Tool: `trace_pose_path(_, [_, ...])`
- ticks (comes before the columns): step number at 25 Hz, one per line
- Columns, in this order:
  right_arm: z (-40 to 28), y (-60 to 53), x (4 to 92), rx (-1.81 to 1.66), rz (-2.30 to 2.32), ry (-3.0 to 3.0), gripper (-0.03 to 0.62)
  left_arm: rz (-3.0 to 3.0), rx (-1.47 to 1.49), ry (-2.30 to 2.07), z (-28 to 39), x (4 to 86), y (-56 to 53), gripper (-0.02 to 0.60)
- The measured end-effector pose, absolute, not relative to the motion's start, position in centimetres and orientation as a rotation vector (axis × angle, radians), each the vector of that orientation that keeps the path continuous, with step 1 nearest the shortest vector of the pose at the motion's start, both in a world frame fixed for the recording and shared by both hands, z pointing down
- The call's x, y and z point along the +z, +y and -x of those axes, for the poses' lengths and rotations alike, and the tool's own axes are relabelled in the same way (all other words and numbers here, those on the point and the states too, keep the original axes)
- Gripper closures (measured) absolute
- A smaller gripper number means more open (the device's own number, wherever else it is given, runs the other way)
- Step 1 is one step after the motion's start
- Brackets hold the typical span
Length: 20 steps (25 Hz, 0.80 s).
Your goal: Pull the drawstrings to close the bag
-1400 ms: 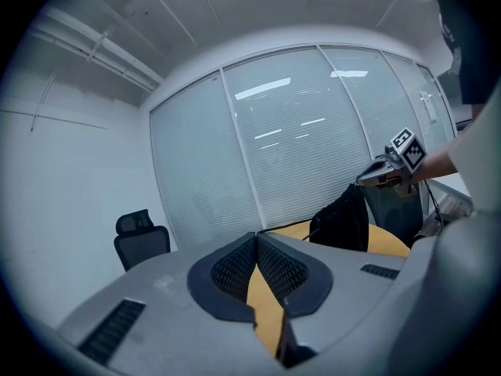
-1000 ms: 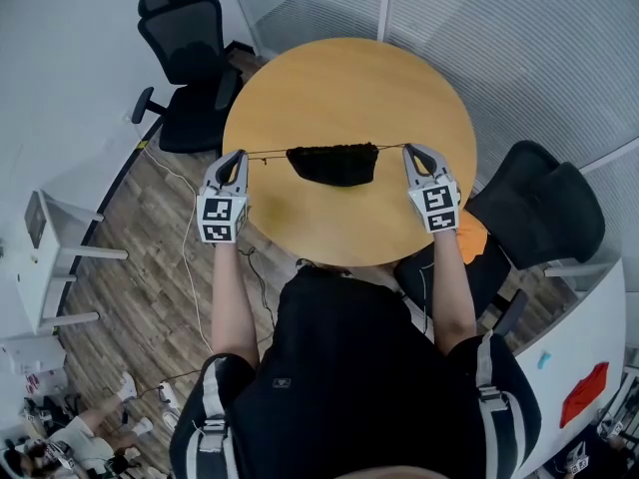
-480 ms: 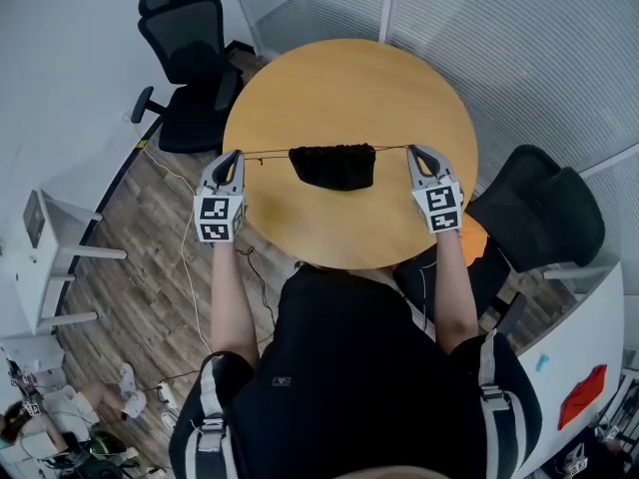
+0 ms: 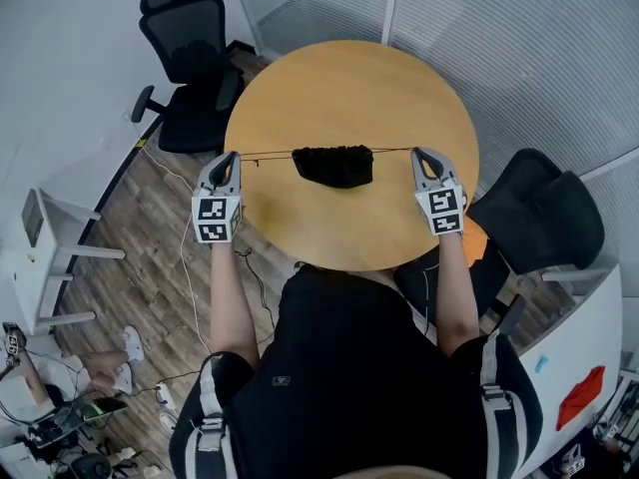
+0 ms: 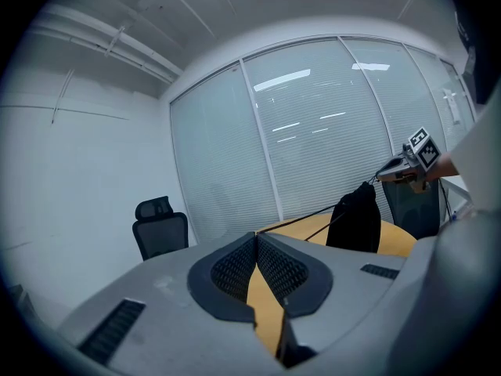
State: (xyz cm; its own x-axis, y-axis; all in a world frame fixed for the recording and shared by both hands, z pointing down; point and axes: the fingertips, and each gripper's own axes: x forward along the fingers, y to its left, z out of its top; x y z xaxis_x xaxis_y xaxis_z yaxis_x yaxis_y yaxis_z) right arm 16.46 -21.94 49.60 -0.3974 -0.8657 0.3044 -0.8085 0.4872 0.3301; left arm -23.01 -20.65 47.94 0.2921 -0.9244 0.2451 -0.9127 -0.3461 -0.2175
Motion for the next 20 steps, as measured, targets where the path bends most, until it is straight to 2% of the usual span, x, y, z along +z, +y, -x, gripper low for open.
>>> trace_pose_path(20, [-17.0,-22.5,49.7,-0.155,-1.483,-2.250,0.536,2.456,-0.432,1.941,28.2,48.2,-21.3,0.563])
